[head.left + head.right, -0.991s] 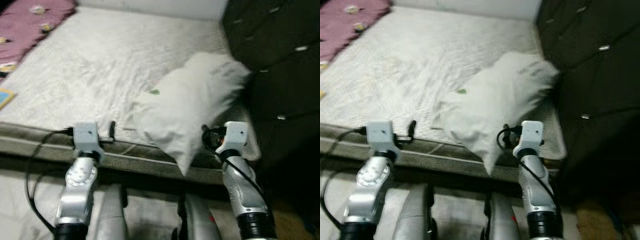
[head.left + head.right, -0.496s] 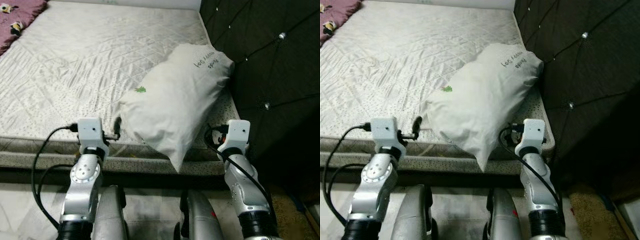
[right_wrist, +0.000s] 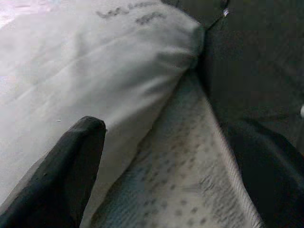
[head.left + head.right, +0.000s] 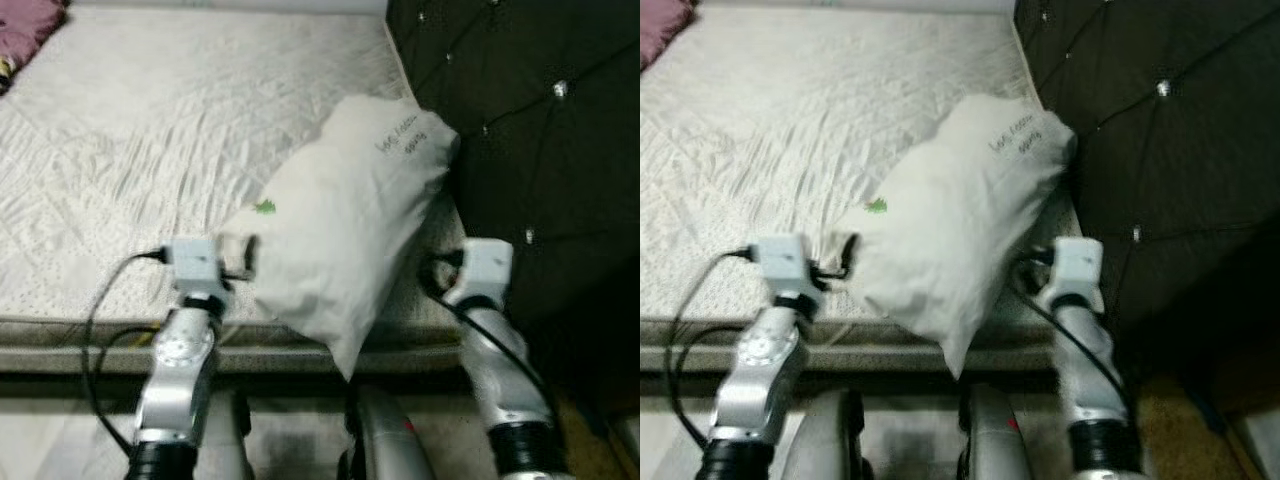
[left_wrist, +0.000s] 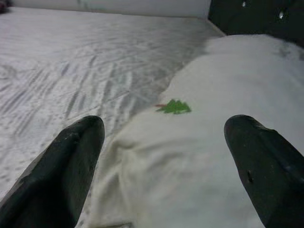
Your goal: Clean up the room
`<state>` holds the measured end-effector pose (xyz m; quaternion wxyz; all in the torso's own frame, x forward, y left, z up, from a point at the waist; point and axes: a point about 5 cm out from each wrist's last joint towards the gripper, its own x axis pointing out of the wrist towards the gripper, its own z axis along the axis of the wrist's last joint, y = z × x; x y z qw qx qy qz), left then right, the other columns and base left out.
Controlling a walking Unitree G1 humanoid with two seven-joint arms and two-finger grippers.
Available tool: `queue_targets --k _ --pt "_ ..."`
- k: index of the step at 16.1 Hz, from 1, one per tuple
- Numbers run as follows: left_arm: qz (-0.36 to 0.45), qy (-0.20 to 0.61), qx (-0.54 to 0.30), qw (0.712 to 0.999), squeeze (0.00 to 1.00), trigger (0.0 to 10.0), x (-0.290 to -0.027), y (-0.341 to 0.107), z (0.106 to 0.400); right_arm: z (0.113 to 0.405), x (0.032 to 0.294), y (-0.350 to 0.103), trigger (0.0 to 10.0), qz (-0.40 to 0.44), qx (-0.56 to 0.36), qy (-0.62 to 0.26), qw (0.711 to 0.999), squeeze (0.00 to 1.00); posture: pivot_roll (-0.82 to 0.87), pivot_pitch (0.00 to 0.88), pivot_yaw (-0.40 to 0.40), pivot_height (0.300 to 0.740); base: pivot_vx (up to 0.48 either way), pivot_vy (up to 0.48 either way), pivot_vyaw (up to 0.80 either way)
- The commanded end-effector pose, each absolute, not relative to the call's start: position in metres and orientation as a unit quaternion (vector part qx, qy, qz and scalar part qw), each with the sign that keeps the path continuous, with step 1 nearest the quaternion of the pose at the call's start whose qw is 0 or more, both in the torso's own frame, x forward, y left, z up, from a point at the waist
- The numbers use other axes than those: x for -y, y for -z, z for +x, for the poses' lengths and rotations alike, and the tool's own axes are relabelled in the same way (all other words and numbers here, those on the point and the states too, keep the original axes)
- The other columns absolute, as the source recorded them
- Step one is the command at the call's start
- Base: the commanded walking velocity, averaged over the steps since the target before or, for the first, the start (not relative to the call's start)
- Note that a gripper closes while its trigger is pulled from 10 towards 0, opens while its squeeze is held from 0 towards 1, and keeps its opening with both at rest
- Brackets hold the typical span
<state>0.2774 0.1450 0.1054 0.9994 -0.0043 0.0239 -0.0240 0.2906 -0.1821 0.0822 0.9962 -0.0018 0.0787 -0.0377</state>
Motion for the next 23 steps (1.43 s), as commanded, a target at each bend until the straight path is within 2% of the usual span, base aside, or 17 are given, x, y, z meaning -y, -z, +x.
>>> queue_targets --k 1,7,12,19,23 --pt "0.003 0.005 -0.029 1.000 0.00 10.0 -0.157 -0.104 0.276 0.292 0.172 -0.082 10.0 0.003 -0.079 0.023 0.997 0.00 -0.03 0.084 -0.051 0.616 0.000 0.000 0.00" --pt "0.000 0.010 -0.033 0.999 0.00 10.0 -0.156 -0.103 0.276 0.293 0.172 -0.080 10.0 0.005 -0.085 0.025 0.996 0.00 -0.02 0.082 -0.052 0.616 0.000 0.000 0.00" --pt "0.008 0.006 -0.035 0.999 0.00 10.0 -0.158 -0.103 0.277 0.292 0.172 -0.077 10.0 0.007 -0.091 0.020 0.996 0.00 -0.02 0.084 -0.053 0.576 0.000 0.000 0.00" --pt "0.043 -0.027 -0.064 0.997 0.00 10.0 -0.177 -0.095 0.263 0.297 0.152 -0.059 10.0 0.009 -0.198 -0.125 0.972 0.00 0.00 0.120 -0.054 0.576 0.000 0.000 0.00" --pt "0.056 -0.038 -0.079 0.995 0.00 10.0 -0.189 -0.090 0.244 0.296 0.140 -0.058 10.0 0.019 -0.248 -0.234 0.940 0.00 0.02 0.133 -0.048 0.576 0.000 0.000 0.00"
